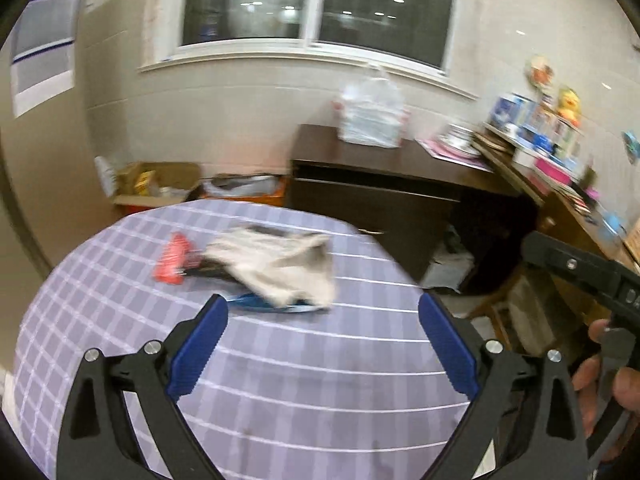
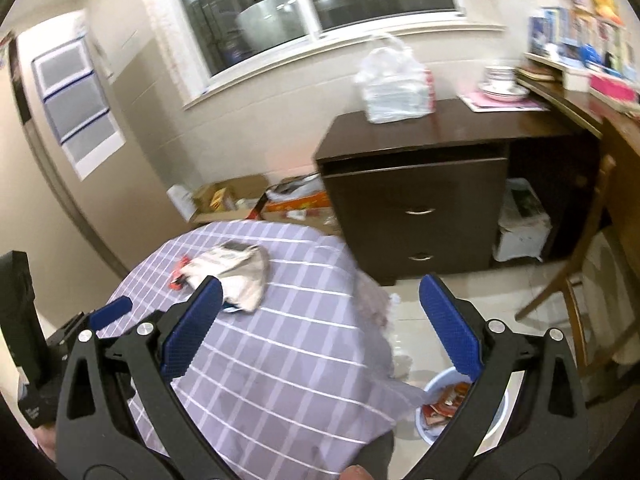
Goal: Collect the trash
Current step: 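Bring both open tools back over the table toward the remaining trash, then grasp the black snack bag with the right tool while the left tool grasps the red packet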
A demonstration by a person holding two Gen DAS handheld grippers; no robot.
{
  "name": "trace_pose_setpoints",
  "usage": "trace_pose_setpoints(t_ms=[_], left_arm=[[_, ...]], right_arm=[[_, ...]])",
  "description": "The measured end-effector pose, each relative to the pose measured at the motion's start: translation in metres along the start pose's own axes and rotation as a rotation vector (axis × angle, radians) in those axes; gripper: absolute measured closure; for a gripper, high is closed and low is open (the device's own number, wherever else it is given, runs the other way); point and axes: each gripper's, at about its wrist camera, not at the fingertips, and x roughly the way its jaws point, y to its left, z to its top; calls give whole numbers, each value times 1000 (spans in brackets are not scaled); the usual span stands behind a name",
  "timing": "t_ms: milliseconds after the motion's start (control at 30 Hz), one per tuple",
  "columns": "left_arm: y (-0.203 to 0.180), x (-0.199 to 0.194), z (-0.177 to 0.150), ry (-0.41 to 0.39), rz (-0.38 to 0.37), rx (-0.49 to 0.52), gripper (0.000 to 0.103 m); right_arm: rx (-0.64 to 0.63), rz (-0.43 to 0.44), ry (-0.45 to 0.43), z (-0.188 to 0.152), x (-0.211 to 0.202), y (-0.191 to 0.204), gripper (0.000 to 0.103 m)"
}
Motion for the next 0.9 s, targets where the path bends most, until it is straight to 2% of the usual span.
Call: trace_pose_setpoints(t_ms=[200,367,500,600,733,900], left_arm=[[77,4,-7,7,148,-71,9],[136,12,-16,41,234,-142,9],[174,11,-24,44,273,-199,9],[191,13,-29,51,283,-224,9],[205,19,-30,60,288,-227,9],[204,30,-25,68,273,-203,9]], right_arm=[[-114,92,98,-5,46,68,6],[-226,165,193,-15,93,123,6],[-329,226,245,-27,133,167,6],[-414,229,284,-38,162,193,7],[-451,206,300,-44,191,204,7],[-475,162,288,-37,218,205,9]])
